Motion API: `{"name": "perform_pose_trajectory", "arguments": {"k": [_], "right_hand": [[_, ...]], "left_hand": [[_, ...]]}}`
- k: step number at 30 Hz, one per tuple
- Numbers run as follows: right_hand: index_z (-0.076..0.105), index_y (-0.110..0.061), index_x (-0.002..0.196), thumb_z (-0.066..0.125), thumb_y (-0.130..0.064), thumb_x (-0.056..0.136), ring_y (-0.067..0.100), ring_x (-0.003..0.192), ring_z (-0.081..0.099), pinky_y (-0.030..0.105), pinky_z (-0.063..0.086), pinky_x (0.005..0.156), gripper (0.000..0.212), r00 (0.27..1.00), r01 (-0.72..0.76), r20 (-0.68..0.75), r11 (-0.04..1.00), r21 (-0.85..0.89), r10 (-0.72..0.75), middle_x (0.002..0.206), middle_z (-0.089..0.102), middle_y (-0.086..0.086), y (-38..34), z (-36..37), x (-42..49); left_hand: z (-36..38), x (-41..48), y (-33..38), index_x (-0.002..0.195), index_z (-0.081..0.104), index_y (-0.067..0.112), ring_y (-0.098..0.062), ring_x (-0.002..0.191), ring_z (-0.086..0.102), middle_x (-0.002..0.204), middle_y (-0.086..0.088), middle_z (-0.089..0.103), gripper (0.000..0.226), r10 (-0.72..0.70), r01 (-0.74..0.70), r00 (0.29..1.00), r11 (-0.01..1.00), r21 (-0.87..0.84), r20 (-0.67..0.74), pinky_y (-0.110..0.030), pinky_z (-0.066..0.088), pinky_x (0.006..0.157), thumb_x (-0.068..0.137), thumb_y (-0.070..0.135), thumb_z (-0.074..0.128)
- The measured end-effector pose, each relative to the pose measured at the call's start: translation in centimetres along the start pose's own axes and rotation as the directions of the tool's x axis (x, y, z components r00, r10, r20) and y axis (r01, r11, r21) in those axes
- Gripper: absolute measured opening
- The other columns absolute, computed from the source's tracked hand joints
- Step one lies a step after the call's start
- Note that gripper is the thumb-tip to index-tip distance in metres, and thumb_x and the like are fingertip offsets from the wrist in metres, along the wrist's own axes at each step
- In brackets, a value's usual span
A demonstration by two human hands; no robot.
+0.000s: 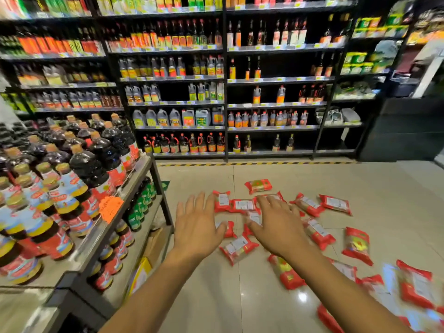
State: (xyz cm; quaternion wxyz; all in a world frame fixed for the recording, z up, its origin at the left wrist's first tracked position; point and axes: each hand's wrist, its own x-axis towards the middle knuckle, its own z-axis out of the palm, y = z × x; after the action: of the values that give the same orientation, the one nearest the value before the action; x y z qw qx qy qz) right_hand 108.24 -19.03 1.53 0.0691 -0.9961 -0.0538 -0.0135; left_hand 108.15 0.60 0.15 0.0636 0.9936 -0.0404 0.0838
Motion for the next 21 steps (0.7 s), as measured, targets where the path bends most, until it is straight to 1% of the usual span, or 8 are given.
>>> {"name": "perform_pose_trajectory", "arguments": {"k": [2,5,7,9,10,13,17,21], "right_hand": [[0.031,-0.025,0.153,0.040,-0.063,0.097,0.026,0.144,0.038,0.046,0.030,0.113,0.068,1.000,-0.011,0.008,1.000,0.012,0.011,0.156,0.041,0.002,-0.7,0.5,2.7],[0.030,-0.025,0.154,0.040,-0.062,0.098,0.027,0.144,0.037,0.046,0.030,0.112,0.068,1.000,-0.027,0.009,0.999,0.016,0.027,0.157,0.040,0.003,-1.0,1.3,6.2],[0.029,-0.025,0.155,0.040,-0.063,0.098,0.027,0.144,0.037,0.046,0.030,0.112,0.069,0.999,-0.044,0.015,0.999,0.021,0.044,0.157,0.040,0.003,-0.9,1.9,8.7],[0.029,-0.024,0.155,0.040,-0.062,0.098,0.029,0.143,0.038,0.047,0.030,0.112,0.069,0.998,-0.058,0.036,0.998,0.028,0.057,0.156,0.041,0.004,-0.6,2.6,11.1],[0.029,-0.024,0.155,0.041,-0.062,0.098,0.029,0.142,0.038,0.046,0.030,0.112,0.069,0.997,-0.065,0.045,0.997,0.032,0.063,0.155,0.042,0.005,-0.3,3.1,12.2],[0.029,-0.023,0.155,0.041,-0.061,0.099,0.031,0.142,0.037,0.046,0.031,0.112,0.069,0.995,-0.082,0.063,0.995,0.050,0.079,0.155,0.042,0.006,0.6,4.6,16.2],[0.031,-0.021,0.154,0.045,-0.060,0.098,0.031,0.141,0.039,0.045,0.031,0.111,0.069,0.992,-0.111,0.066,0.989,0.101,0.105,0.155,0.042,0.007,2.2,6.4,22.8],[0.028,-0.021,0.155,0.045,-0.059,0.098,0.031,0.143,0.038,0.046,0.029,0.113,0.071,0.986,-0.147,0.096,0.980,0.136,0.135,0.157,0.040,0.007,4.0,7.5,29.7]], "left_hand": [[0.5,2.9,-1.4,0.163,0.017,0.023,-0.030,0.156,0.017,0.170,-0.006,0.021,0.080,-0.001,0.001,1.000,1.000,0.000,0.028,-0.048,0.010,0.126,0.099,0.061,0.047],[1.6,6.4,-2.4,0.164,0.014,0.023,-0.029,0.156,0.017,0.171,-0.005,0.018,0.081,0.004,-0.006,0.996,1.000,0.024,0.085,-0.046,0.010,0.125,0.099,0.061,0.045],[2.8,8.7,-2.9,0.163,0.023,0.020,-0.031,0.154,0.024,0.169,-0.007,0.026,0.081,0.013,-0.015,0.996,1.000,0.023,0.091,-0.048,0.016,0.124,0.098,0.061,0.048],[3.8,10.8,-3.1,0.157,0.040,0.015,-0.036,0.147,0.038,0.161,-0.011,0.041,0.079,0.026,-0.026,0.998,1.000,0.013,0.059,-0.053,0.028,0.119,0.092,0.059,0.052],[4.2,12.0,-3.2,0.156,0.041,0.015,-0.036,0.146,0.040,0.160,-0.011,0.043,0.079,0.036,-0.037,0.998,0.999,0.022,0.055,-0.053,0.030,0.118,0.091,0.059,0.052],[5.4,16.3,-3.1,0.160,0.028,0.019,-0.030,0.150,0.031,0.165,-0.006,0.034,0.080,0.068,-0.075,0.993,0.995,0.070,0.102,-0.048,0.024,0.121,0.096,0.061,0.052],[7.0,22.9,-3.1,0.158,0.031,0.019,-0.032,0.149,0.033,0.163,-0.008,0.036,0.078,0.099,-0.111,0.988,0.989,0.102,0.120,-0.050,0.026,0.120,0.096,0.060,0.054],[8.7,30.0,-3.2,0.163,0.019,0.021,-0.033,0.156,0.021,0.170,-0.007,0.022,0.081,0.085,-0.114,0.977,0.983,0.140,0.198,-0.051,0.017,0.126,0.099,0.061,0.047]]}}
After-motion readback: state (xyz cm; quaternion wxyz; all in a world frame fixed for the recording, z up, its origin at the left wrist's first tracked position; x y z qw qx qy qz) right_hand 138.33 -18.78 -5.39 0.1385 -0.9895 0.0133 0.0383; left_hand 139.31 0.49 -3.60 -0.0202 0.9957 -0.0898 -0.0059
